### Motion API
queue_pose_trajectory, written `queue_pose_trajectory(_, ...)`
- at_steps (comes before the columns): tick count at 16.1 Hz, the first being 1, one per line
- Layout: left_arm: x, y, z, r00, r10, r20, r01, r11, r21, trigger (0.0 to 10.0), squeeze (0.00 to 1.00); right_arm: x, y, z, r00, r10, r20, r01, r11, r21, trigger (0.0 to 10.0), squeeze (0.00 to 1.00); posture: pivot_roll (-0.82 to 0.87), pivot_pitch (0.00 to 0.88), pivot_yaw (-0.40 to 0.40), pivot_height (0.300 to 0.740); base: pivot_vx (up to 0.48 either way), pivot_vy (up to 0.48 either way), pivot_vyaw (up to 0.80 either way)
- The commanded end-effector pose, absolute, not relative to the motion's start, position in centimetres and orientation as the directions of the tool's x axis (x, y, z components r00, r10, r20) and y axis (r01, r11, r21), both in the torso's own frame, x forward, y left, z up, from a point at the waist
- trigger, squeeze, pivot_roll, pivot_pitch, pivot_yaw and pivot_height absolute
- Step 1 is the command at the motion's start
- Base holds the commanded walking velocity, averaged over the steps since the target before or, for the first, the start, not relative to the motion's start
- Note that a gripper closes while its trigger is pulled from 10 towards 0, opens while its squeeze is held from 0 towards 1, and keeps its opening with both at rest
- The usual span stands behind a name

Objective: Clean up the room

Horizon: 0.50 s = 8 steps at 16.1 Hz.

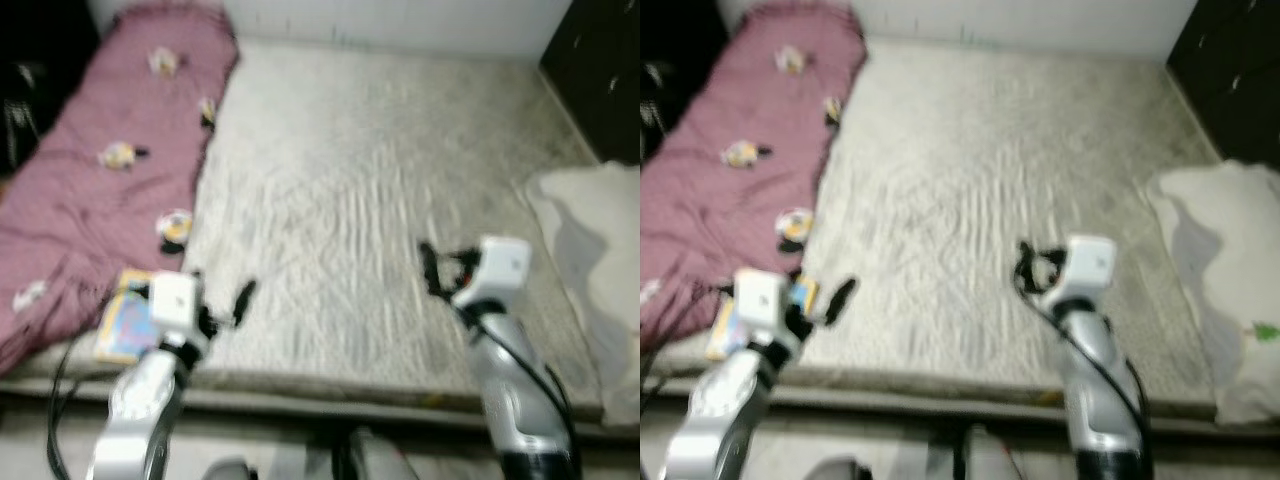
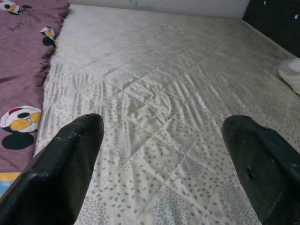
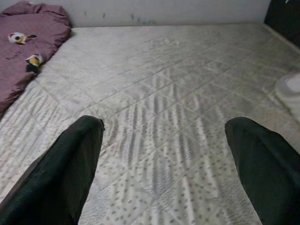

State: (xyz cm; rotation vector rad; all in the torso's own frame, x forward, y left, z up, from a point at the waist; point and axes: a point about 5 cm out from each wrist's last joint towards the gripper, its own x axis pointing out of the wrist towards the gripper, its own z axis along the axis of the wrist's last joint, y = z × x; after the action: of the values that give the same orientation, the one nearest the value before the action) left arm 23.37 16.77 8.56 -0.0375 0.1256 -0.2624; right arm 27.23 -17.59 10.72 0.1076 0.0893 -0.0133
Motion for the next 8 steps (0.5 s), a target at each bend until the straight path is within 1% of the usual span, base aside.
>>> queue_pose_trajectory(1, 22.97, 17.6, 8.38, 0.962, -0.234, -0.139, 0.23, 0.972, -0.041, 10.0, 0.0, 27.18, -17.0, 10.71, 0.996, 0.011, -0.091, -0.001, 0.994, 0.113, 10.0, 0.0, 0.03, 0.103, -0.051, 0.74, 0.0, 0.0, -0.8)
queue_pose_trajectory(3, 22.98, 17.59, 8.4, 0.961, -0.238, -0.139, 0.236, 0.971, -0.037, 10.0, 0.0, 27.17, -16.99, 10.67, 0.996, 0.009, -0.091, 0.002, 0.993, 0.115, 10.0, 0.0, 0.03, 0.106, -0.051, 0.74, 0.0, 0.341, -0.8)
queue_pose_trajectory(8, 22.95, 17.57, 8.23, 0.959, -0.238, -0.154, 0.232, 0.971, -0.055, 10.0, 0.0, 27.13, -16.96, 10.62, 0.996, 0.008, -0.091, 0.003, 0.993, 0.116, 10.0, 0.0, 0.03, 0.106, -0.05, 0.74, 0.0, 0.478, -0.63)
